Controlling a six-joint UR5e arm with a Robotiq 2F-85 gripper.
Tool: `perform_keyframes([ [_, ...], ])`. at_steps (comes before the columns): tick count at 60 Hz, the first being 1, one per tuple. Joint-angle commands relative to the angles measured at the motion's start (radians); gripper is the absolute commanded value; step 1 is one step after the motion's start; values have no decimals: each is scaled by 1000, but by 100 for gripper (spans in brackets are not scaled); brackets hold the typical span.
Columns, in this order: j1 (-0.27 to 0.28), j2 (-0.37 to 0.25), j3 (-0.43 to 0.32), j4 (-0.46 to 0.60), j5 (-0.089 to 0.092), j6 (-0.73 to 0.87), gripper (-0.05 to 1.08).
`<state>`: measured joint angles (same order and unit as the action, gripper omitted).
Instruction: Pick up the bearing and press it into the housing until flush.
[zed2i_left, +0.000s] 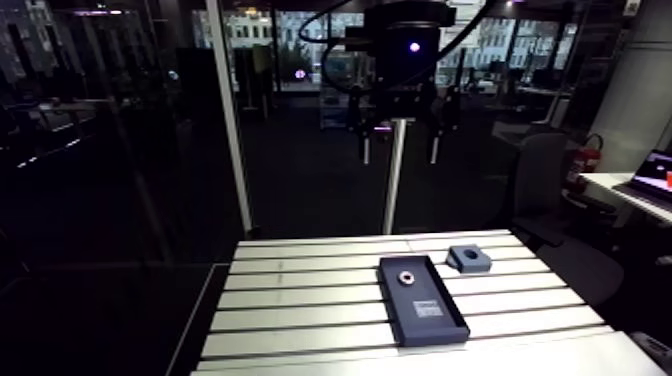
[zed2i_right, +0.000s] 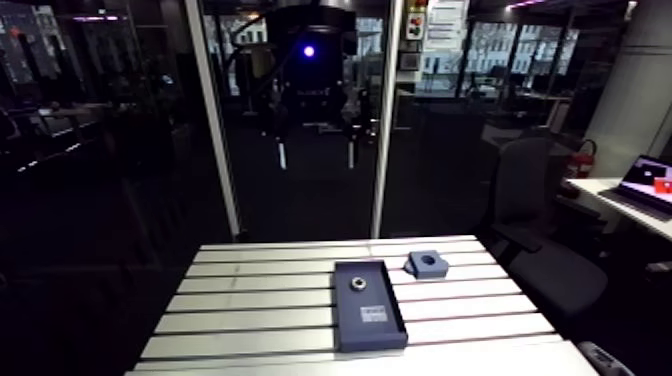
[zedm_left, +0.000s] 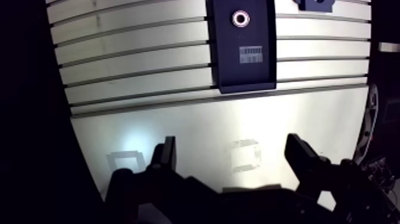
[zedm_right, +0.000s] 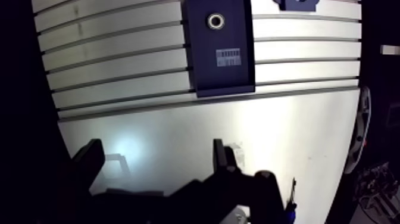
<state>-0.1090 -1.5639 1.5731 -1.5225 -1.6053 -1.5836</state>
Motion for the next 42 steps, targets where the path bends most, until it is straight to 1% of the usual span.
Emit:
perform_keyframes([
  [1, -51, -57, 49, 35, 57, -128, 1],
  [31, -51, -57, 57, 32, 55, -131, 1],
  [37, -52, -45, 57, 28, 55, -132, 1],
  [42, -64, -32, 58, 18, 54, -143, 1],
])
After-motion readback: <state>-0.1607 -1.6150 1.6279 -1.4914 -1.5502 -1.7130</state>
